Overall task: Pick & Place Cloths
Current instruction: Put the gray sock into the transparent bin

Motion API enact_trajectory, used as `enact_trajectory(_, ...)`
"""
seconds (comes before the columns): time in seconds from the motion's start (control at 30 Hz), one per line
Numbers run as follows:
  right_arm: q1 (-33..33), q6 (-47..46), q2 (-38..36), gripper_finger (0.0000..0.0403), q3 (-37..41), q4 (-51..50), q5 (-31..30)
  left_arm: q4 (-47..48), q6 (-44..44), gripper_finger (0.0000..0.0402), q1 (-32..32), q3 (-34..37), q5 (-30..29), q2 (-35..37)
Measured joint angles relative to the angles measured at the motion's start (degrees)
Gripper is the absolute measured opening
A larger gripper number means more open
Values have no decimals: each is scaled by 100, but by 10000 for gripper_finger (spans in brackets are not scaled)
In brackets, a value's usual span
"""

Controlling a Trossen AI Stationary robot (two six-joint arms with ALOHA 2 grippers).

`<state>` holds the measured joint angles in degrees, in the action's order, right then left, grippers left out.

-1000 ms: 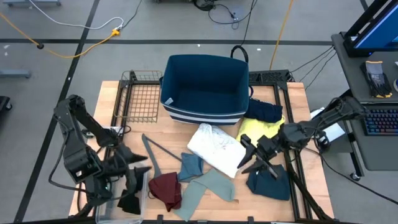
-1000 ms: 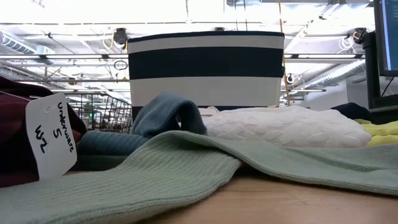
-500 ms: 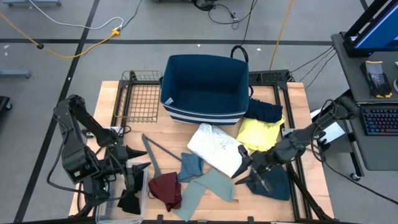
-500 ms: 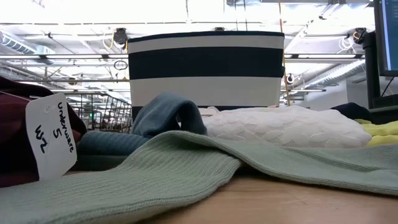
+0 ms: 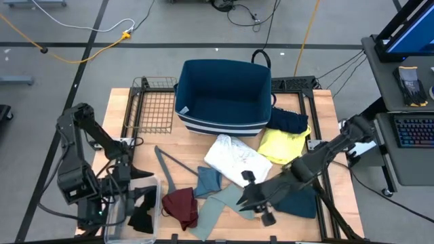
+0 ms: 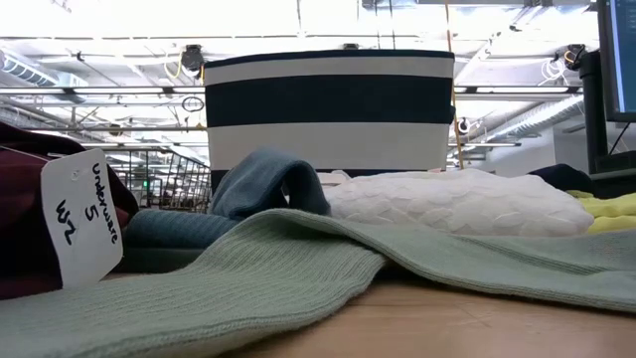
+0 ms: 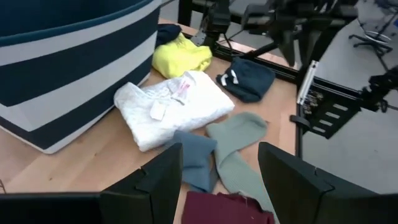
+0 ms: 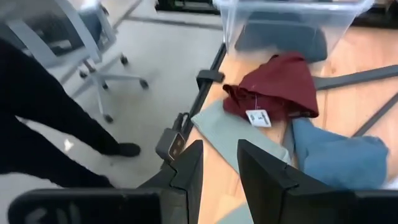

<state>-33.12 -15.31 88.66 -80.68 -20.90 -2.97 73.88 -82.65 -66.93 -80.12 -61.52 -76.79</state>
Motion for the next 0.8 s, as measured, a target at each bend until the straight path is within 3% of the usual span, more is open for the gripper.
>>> enact_trajectory(0.17, 0, 197, 442, 115, -114, -19, 2, -20, 6, 214, -135, 0, -1, 0)
enact_trajectory(0.53, 128, 949, 1220, 207, -112, -199, 3, -66, -37, 214, -323, 0, 6, 0)
enact_trajectory(0.8, 488, 1236, 1541, 238, -112, -573, 18, -68, -105, 214, -328, 0, 21, 0)
